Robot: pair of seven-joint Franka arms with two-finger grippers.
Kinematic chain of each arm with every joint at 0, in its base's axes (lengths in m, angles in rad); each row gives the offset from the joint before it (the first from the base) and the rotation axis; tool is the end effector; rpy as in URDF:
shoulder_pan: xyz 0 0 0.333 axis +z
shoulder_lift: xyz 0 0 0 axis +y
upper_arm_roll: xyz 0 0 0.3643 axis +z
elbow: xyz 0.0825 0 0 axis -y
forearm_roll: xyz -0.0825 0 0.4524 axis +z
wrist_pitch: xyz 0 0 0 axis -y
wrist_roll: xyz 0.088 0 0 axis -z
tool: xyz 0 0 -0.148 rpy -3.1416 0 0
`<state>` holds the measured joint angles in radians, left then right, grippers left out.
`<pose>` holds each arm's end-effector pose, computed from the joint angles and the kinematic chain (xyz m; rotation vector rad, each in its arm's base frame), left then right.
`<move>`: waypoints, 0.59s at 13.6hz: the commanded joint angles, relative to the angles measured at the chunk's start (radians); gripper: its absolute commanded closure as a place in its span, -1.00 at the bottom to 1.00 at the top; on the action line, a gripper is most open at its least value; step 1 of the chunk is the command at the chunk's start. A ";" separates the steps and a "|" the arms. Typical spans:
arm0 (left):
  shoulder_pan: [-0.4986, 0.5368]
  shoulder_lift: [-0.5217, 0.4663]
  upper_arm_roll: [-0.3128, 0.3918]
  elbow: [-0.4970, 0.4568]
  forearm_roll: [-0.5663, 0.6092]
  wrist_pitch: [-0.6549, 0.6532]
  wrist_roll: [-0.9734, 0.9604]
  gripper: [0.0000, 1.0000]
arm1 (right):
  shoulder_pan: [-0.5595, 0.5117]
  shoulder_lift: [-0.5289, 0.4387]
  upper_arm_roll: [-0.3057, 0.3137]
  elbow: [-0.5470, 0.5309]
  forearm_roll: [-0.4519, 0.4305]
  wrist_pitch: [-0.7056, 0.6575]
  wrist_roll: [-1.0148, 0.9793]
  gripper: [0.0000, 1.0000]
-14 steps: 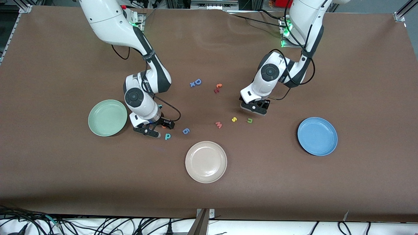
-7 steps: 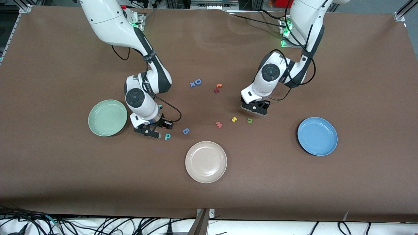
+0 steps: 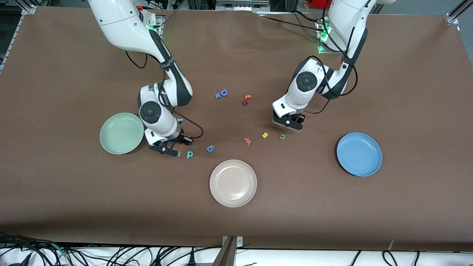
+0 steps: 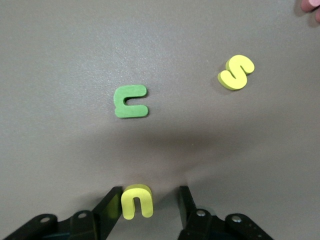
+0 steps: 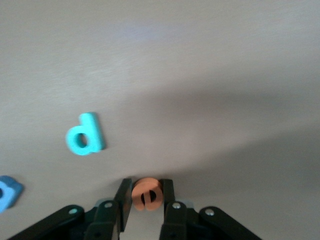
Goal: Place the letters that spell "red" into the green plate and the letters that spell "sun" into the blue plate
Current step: 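Grasp the orange e with the right gripper while the left gripper grasps yellow n, then drop the orange e onto the green plate with the right gripper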
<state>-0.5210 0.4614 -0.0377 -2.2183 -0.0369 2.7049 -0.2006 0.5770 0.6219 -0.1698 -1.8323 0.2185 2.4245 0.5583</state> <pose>0.5112 -0.3204 0.1087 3.0620 -0.4952 0.0176 0.6532 0.2926 0.1388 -3.0781 0.4446 0.0520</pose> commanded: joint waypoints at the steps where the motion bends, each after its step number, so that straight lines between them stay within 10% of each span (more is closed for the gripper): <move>1: 0.026 0.003 0.002 -0.003 0.042 0.007 -0.016 -0.06 | -0.003 -0.114 -0.075 -0.012 -0.013 -0.174 -0.101 0.88; 8: 0.038 0.002 0.002 -0.003 0.042 0.007 -0.013 0.16 | -0.011 -0.160 -0.318 -0.060 -0.005 -0.365 -0.523 0.88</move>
<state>-0.4980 0.4582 -0.0386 -2.2179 -0.0369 2.7060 -0.2013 0.5617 0.4652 -0.4620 -1.8438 0.2177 2.0506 0.1104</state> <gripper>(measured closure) 0.568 0.714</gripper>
